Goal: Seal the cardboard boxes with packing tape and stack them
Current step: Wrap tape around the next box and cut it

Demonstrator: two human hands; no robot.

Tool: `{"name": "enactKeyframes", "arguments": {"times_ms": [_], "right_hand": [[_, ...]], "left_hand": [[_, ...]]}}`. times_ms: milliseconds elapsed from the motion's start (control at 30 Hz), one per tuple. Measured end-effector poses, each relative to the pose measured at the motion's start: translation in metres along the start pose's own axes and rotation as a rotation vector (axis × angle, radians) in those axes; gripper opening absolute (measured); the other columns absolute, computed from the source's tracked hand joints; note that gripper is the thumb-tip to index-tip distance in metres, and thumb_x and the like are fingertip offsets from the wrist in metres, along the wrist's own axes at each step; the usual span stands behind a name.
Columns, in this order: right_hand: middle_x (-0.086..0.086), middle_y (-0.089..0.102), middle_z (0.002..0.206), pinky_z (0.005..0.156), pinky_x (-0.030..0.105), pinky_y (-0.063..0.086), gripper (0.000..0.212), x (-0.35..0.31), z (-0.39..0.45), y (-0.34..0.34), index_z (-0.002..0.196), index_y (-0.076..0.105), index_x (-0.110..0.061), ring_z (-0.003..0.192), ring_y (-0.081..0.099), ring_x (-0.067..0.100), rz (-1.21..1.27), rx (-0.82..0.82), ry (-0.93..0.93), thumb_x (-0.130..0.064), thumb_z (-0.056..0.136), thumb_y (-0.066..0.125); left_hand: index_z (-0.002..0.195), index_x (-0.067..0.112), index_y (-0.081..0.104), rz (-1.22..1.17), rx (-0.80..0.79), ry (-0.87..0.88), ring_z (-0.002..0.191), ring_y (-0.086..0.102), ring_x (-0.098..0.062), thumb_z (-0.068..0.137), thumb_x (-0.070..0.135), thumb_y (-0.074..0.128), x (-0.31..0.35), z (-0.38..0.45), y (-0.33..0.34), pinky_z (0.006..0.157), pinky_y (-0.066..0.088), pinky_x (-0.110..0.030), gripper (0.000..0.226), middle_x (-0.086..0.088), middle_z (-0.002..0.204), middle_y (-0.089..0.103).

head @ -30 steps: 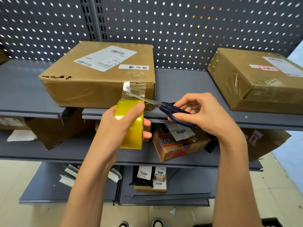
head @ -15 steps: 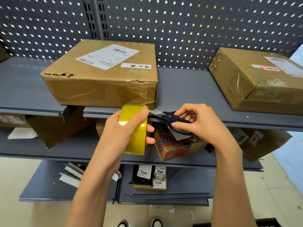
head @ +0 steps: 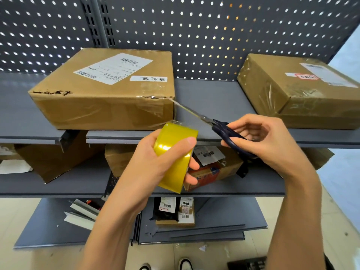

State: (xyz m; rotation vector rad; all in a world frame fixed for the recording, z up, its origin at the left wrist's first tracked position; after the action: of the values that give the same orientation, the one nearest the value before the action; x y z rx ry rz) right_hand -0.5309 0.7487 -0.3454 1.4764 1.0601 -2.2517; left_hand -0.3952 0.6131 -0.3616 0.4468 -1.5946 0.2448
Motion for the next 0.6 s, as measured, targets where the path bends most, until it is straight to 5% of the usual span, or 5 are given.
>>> {"name": "enactKeyframes", "arguments": {"times_ms": [200,367,600], "right_hand": [[-0.004,0.066,0.084,0.063,0.013,0.044,0.016,0.024,0.012,-0.008,0.094,0.063,-0.017,0.072,0.059,0.008,-0.243,0.326,0.102,-0.020,0.082,0.073],[0.011,0.062,0.112,0.078,0.030,0.038,0.033,0.028,0.032,0.018,0.122,0.057,-0.005,0.106,0.054,0.026,-0.670,0.309,0.176,-0.021,0.094,0.057],[0.012,0.059,0.111,0.071,0.024,0.025,0.029,0.028,0.041,0.037,0.115,0.064,-0.008,0.106,0.047,0.028,-0.693,0.204,0.088,-0.023,0.101,0.043]], "left_hand": [[0.093,0.014,0.057,-0.010,-0.028,0.015,0.043,0.063,-0.019,0.069,0.032,0.062,-0.001,0.007,0.011,0.044,0.052,-0.026,0.030,-0.006,0.059,0.067],[0.093,0.013,0.056,-0.011,-0.048,0.025,0.044,0.063,-0.019,0.069,0.032,0.062,-0.001,0.009,0.015,0.045,0.053,-0.027,0.032,-0.007,0.059,0.067],[0.093,0.015,0.056,-0.017,-0.053,0.039,0.045,0.063,-0.021,0.068,0.031,0.063,-0.001,0.011,0.013,0.046,0.053,-0.027,0.031,-0.008,0.059,0.067]]}}
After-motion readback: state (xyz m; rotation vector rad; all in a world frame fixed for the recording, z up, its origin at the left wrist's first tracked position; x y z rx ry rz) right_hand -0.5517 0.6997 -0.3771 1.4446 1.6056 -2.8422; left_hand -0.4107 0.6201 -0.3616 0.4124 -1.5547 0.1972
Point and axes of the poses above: each hand's wrist, its own z-axis towards the middle knuckle, its own y-axis out of the palm, x = y × z, the point moved 7 cm from there along z, towards the middle knuckle
